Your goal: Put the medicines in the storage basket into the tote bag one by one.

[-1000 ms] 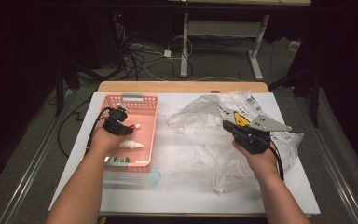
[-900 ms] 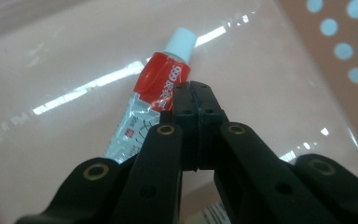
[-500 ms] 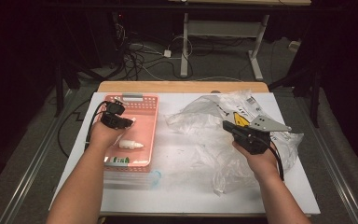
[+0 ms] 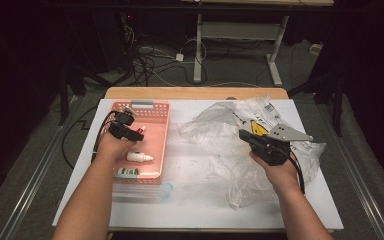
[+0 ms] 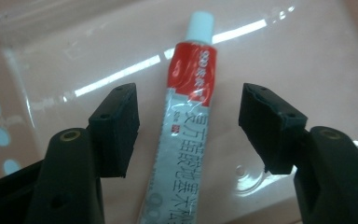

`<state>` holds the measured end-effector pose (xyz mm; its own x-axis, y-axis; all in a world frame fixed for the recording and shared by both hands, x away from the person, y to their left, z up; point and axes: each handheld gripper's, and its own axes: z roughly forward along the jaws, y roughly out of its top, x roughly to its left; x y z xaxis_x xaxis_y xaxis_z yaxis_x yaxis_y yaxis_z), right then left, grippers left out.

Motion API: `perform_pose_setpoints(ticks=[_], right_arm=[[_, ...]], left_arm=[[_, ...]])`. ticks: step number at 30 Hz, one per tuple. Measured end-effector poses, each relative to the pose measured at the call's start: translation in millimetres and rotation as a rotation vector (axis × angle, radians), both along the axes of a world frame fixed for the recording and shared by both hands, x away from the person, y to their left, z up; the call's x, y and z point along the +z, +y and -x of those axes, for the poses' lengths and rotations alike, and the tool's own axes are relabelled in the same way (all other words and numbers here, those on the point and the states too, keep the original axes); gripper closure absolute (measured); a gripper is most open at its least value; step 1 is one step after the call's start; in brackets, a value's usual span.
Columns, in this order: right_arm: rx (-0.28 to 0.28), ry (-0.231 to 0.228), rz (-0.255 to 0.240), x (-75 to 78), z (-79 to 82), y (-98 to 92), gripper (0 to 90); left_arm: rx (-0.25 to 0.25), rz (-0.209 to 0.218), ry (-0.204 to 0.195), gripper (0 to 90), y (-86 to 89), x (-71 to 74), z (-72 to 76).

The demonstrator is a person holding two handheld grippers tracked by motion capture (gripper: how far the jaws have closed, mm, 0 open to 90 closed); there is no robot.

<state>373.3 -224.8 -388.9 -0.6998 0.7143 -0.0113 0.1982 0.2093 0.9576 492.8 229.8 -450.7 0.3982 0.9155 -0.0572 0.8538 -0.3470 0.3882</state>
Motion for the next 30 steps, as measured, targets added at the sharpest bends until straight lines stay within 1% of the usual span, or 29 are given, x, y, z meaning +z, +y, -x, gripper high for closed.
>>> perform_pose_setpoints(ticks=[2,6,7,8,11,13,17,23,26,27,30], right_arm=[[0.001,0.003,-0.002,0.1,0.5,0.4,90.0],[-0.001,0.0,0.001,-0.4,0.3,0.9,90.0],[-0.001,-0.001,0.002,-0.4,0.2,0.9,90.0],[0.001,0.002,0.0,-0.4,0.3,0.7,90.0],[0.001,0.0,0.0,-0.1,0.6,-0.1,90.0],[0.001,-0.005,0.001,0.1,0.7,0.0,90.0],[-0.001,0.001,-0.002,-0.1,1.5,0.5,90.0],[0.004,-0.002,-0.003,0.2,1.3,-0.8,90.0],[0.001,-0.002,-0.004,0.8,1.9,-1.1,90.0],[-0.003,-0.003,-0.007,1.0,2.1,-1.2,90.0],[-0.002,-0.002,-0.009,1.2,1.9,-2.0,90.0]], left_arm=[[0.001,-0.001,0.015,37.6,1.1,-1.3,-0.4],[-0.001,-0.009,0.009,41.2,-0.1,-1.9,-0.1],[0.001,-0.006,0.005,43.4,-0.1,-1.8,0.2],[-0.003,-0.004,0.0,49.1,-0.4,-1.7,0.9],[-0.012,0.002,-0.013,61.8,-2.2,-2.4,3.0],[-0.009,0.009,-0.021,64.9,-3.2,-3.2,4.0],[-0.024,0.009,-0.024,65.7,-3.2,-3.2,4.8],[-0.045,-0.011,-0.027,66.1,-5.2,-2.0,6.0],[-0.047,-0.021,-0.028,66.1,-6.6,-0.7,6.8],[-0.048,-0.019,-0.024,66.2,-6.5,-0.4,7.0],[-0.047,-0.006,-0.034,66.2,-5.5,2.8,8.2]])
